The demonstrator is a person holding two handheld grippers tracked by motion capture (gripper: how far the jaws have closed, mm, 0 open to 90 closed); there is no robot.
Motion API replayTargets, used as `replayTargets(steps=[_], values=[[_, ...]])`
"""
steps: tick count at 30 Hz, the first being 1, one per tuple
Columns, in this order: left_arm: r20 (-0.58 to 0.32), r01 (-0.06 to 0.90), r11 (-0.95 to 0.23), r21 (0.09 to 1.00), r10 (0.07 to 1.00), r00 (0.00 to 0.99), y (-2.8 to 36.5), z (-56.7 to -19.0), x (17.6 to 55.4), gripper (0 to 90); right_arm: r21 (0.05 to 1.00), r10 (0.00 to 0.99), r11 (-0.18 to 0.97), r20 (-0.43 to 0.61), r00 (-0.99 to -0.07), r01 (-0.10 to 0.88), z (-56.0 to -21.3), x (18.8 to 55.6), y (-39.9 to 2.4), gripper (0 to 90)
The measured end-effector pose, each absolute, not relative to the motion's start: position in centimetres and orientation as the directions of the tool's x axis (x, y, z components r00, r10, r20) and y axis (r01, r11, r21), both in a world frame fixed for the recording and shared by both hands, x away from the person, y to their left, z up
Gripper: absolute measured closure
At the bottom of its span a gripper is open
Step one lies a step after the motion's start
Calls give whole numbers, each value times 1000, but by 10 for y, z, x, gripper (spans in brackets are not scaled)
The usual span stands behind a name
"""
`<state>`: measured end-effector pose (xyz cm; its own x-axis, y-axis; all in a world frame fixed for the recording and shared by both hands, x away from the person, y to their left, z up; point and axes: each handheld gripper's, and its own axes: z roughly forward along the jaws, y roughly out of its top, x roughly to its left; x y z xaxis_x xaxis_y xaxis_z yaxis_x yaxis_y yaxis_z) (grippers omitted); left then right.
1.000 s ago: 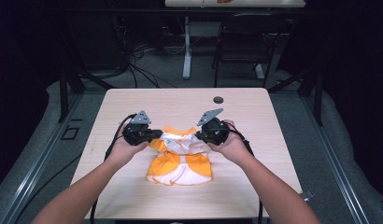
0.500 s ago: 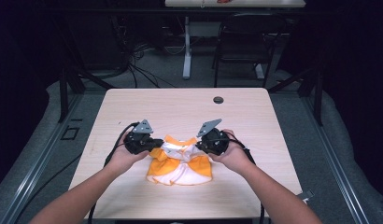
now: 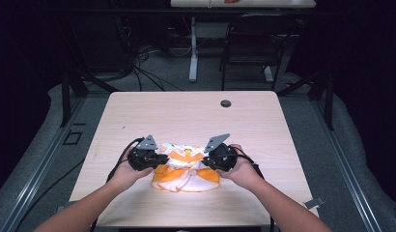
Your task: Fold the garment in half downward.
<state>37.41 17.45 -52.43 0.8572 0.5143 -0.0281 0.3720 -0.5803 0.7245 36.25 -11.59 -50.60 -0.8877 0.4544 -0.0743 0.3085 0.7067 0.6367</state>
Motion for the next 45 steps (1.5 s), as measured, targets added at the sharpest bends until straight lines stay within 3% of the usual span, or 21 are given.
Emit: replayTargets(steps=[7,9,15,24,35,45], values=[[-47,378,-554,742,519,853,182,-523,366,734,646,450,696,-50,-892,315,-507,352,-122,793],[-56,382,-549,743,519,853,187,-521,362,729,645,448,694,-39,-893,320,-505,347,-127,743],[-68,389,-515,764,535,842,195,-513,359,706,676,453,661,-12,-891,327,-498,339,-137,710],[-59,413,-506,757,576,815,189,-510,376,875,705,523,609,-13,-852,363,-495,359,-140,892],[-72,433,-530,729,571,818,175,-526,387,898,680,550,612,3,-835,405,-521,382,-120,896],[-90,412,-548,728,519,850,176,-527,367,898,670,480,643,25,-877,371,-523,365,-112,897]])
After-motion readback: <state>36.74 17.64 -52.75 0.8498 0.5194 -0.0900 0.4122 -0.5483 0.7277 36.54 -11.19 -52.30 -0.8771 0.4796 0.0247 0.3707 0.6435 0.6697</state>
